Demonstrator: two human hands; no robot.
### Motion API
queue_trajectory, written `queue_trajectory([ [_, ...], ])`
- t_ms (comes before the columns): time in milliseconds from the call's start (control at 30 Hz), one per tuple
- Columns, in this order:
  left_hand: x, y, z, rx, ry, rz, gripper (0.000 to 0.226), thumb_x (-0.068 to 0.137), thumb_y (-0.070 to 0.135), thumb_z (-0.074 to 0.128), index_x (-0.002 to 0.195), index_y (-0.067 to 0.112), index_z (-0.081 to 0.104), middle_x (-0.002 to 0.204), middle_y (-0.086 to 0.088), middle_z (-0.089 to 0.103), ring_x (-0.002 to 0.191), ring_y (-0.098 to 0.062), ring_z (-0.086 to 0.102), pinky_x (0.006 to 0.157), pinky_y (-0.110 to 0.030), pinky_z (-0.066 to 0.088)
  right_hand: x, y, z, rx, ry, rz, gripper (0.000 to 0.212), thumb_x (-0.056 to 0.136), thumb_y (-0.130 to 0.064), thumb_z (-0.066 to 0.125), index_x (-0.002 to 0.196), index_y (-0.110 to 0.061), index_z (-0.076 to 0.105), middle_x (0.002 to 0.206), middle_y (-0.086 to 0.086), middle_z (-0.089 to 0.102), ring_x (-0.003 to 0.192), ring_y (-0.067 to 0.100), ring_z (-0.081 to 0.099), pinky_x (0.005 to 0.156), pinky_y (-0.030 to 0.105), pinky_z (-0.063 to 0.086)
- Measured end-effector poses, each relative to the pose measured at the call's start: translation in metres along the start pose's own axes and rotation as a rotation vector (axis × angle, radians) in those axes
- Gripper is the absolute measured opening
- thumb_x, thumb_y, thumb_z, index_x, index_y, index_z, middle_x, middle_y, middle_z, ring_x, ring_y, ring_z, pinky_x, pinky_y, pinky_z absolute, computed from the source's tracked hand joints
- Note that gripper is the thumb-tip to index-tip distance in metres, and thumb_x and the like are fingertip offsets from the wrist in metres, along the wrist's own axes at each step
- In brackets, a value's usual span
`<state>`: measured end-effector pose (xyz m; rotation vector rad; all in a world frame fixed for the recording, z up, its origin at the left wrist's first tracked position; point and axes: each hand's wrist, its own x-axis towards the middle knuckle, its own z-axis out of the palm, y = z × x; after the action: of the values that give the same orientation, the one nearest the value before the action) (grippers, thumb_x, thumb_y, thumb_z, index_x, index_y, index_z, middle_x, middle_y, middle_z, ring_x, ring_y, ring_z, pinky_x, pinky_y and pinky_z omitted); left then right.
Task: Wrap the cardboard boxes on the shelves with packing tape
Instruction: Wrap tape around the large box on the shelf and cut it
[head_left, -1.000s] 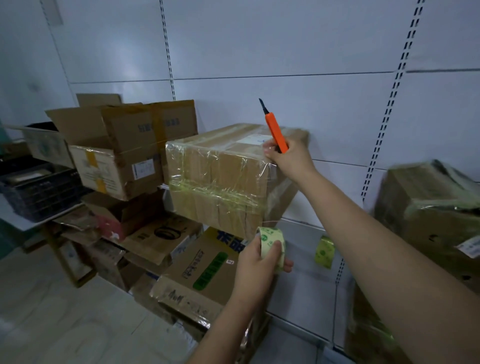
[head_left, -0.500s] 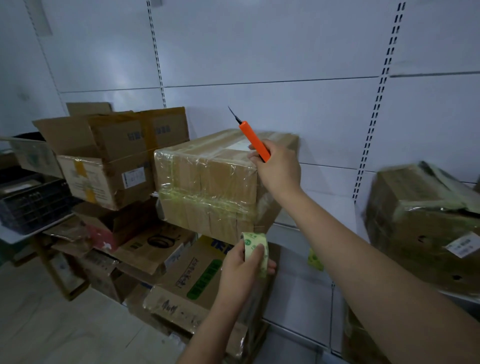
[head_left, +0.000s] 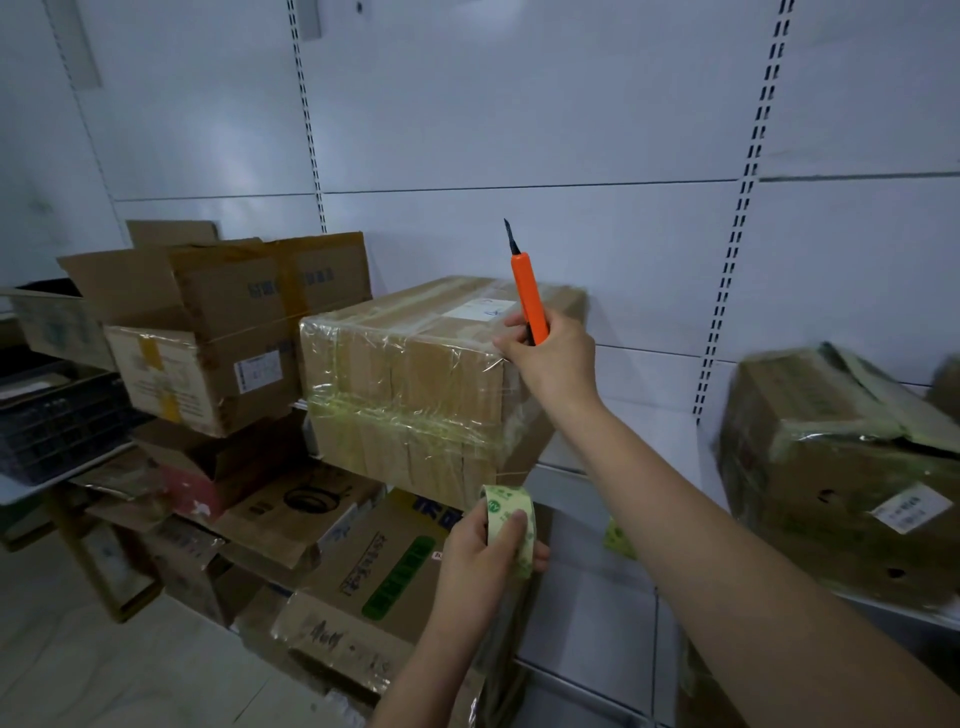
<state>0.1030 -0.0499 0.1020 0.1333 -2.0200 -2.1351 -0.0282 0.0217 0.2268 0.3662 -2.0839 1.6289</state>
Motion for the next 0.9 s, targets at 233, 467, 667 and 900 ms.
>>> queue_trajectory([
  [233, -0.002, 0.001, -0.001, -0.002, -0.002, 0.012, 0.016, 0.101, 0.013, 0.052, 0.107, 0.003, 0.063, 0.079, -0.020, 0.074, 0.066, -0.019, 0.071, 0.057, -0.022, 0.054, 0.001, 0.003, -0.004, -0.118, -0.071, -0.132, 0.009, 0.090, -0.019, 0.069, 0.097, -0.022, 0.074, 0.083, -0.007, 0.071, 0.071, 0.009, 0.066, 0.066, 0.019, 0.049],
  [467, 0.002, -0.001, -0.003, -0.020, -0.008, 0.024, 0.015, 0.102, 0.011, 0.051, 0.106, 0.002, 0.063, 0.081, -0.023, 0.073, 0.064, -0.016, 0.070, 0.056, -0.019, 0.052, -0.002, 0.004, 0.000, -0.427, -0.179, -0.380, 0.019, 0.092, -0.025, 0.066, 0.109, -0.027, 0.072, 0.092, -0.005, 0.071, 0.082, 0.015, 0.064, 0.069, 0.032, 0.052],
  [667, 0.007, -0.010, -0.007, 0.026, -0.044, 0.086, 0.017, 0.102, 0.015, 0.052, 0.105, 0.002, 0.062, 0.081, -0.022, 0.072, 0.068, -0.019, 0.070, 0.061, -0.021, 0.053, 0.000, 0.029, -0.002, -0.543, -0.283, -0.486, 0.050, 0.089, -0.027, 0.070, 0.135, -0.038, 0.057, 0.134, -0.013, 0.060, 0.125, 0.011, 0.052, 0.098, 0.037, 0.049],
  [900, 0.005, -0.046, -0.013, 0.099, -0.039, 0.050, 0.029, 0.103, 0.033, 0.049, 0.108, 0.009, 0.062, 0.080, -0.010, 0.076, 0.074, -0.021, 0.074, 0.073, -0.032, 0.059, 0.017, 0.027, -0.002, -0.569, -0.374, -0.498, 0.043, 0.092, -0.037, 0.064, 0.134, -0.046, 0.056, 0.131, -0.020, 0.062, 0.116, 0.010, 0.058, 0.086, 0.030, 0.049],
])
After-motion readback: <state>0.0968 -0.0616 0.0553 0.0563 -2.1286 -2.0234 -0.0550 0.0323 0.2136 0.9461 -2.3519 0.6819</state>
